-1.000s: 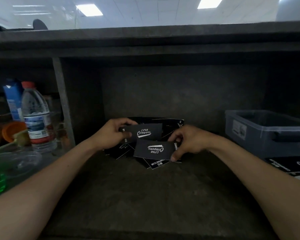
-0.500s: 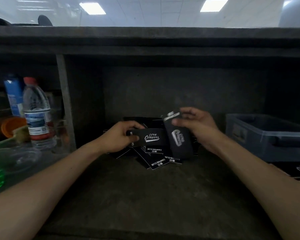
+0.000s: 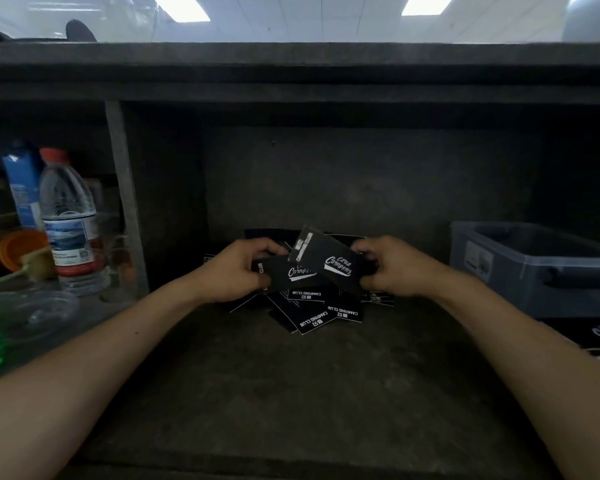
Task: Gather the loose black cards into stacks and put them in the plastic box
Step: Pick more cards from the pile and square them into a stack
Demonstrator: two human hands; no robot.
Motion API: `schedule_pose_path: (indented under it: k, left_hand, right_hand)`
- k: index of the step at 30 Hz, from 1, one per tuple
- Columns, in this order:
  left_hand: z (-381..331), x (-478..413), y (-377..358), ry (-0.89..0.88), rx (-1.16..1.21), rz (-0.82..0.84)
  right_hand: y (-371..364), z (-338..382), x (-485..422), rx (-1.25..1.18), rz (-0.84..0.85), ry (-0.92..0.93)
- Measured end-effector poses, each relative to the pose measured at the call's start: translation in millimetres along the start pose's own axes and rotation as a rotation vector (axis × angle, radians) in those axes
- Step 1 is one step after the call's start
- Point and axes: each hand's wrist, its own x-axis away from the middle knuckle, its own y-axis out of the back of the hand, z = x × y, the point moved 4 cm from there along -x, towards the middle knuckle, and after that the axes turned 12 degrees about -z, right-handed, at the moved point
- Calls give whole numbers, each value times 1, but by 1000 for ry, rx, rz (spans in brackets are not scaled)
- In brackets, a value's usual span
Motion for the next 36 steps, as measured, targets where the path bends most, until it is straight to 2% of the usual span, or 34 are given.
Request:
schedule_pose_path:
  k: [4,6,8,10,11,13,15,18,21,26,28,30,33,36]
  left_hand:
    - [-3,3,-6,34,30,71]
    - [-4,3,-8,2,13,52]
    - [-4,1,-5,-53,-57,-33]
    - [0,-4,5,-46,-113,-172]
    - [2,-7,11,-18,-115,-243]
    - [7,-10,19,29,-95,-337]
    - [11,-11,19,31,-102,-327]
    - [13,-7,9,-27,-192,-206]
    - [14,-7,9,-61,-216,-180]
    - [8,-6,11,-96,-103,-224]
    - [7,-6,8,-107,-78,-192]
    - [5,-5,4,-115,-88,-142]
    - [1,-2,-4,-111,-67,-85]
    - [0,-2,-10,-25,41,-59]
  right_hand:
    - [1,5,1,127,-91,40]
    - [-2,9,1,94,-154,4]
    - [-4,10,1,-9,-234,-76]
    - [-6,7,0,16,-289,-163]
    - [-7,4,0,82,-272,-231]
    - [-13,-4,4,228,-132,-393]
    - [-18,-8,9,288,-12,-513]
    - [-18,-11,9,133,5,-591]
    - [-16,-13,9,-67,-27,-682]
    - [7,-17,3,-487,-376,-709]
    - [11,-13,2,-590,-445,-667]
    - [5,-7,1,-620,-413,-604]
    - [-14,2,1,-679,-257,-546]
    - [-25,7,0,-706,-164,-481]
